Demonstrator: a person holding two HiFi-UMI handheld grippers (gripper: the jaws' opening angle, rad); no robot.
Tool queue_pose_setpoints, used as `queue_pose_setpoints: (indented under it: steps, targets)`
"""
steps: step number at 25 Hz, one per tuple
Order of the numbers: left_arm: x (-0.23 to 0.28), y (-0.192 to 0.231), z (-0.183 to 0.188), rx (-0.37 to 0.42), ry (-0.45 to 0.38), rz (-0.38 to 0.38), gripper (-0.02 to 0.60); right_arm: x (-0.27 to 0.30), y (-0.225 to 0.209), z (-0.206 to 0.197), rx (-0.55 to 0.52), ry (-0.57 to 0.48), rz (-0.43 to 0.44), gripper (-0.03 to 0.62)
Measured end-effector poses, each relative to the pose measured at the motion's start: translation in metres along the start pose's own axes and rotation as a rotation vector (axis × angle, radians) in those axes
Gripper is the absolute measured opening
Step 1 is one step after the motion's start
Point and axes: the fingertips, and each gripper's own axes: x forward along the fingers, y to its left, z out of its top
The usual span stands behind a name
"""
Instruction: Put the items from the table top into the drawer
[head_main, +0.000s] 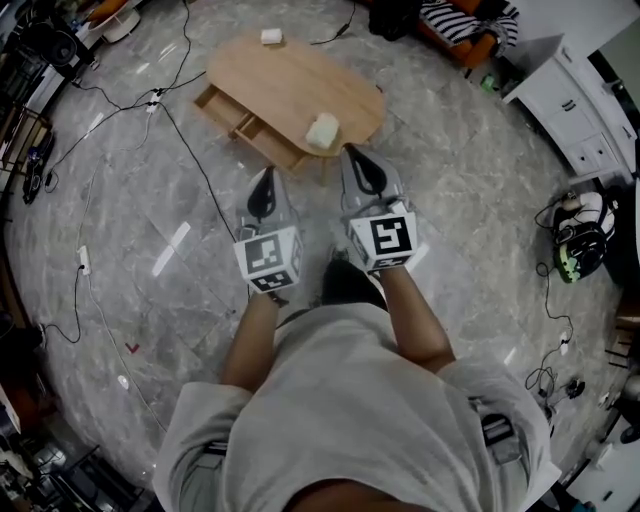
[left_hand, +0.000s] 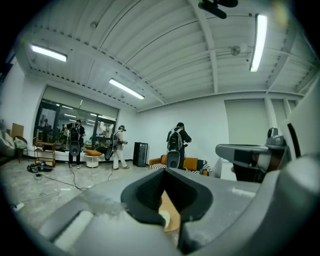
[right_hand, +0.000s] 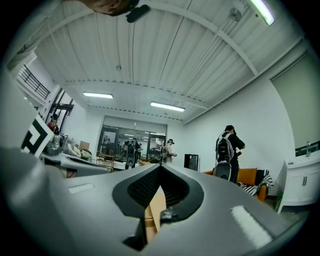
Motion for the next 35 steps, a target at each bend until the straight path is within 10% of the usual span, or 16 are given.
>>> queue_pose_setpoints:
  steps: [15, 29, 35]
  targets:
    - [0.183, 0.081, -0.007, 0.017, 0.123, 0.046, 0.020, 0.195, -0.052, -0.051, 0.065, 0.053, 0.095, 0.008]
    - [0.258, 0.113, -0.168, -0.080, 0.470, 0.064, 0.020, 0.254, -0.057, -0.251, 0.089, 0.445, 0.231, 0.008]
    - [0.276, 0.118, -0.237, -0.165, 0.554, 0.009, 0.020, 0.248, -0.060, -0.331, 0.110, 0.605, 0.162, 0.008]
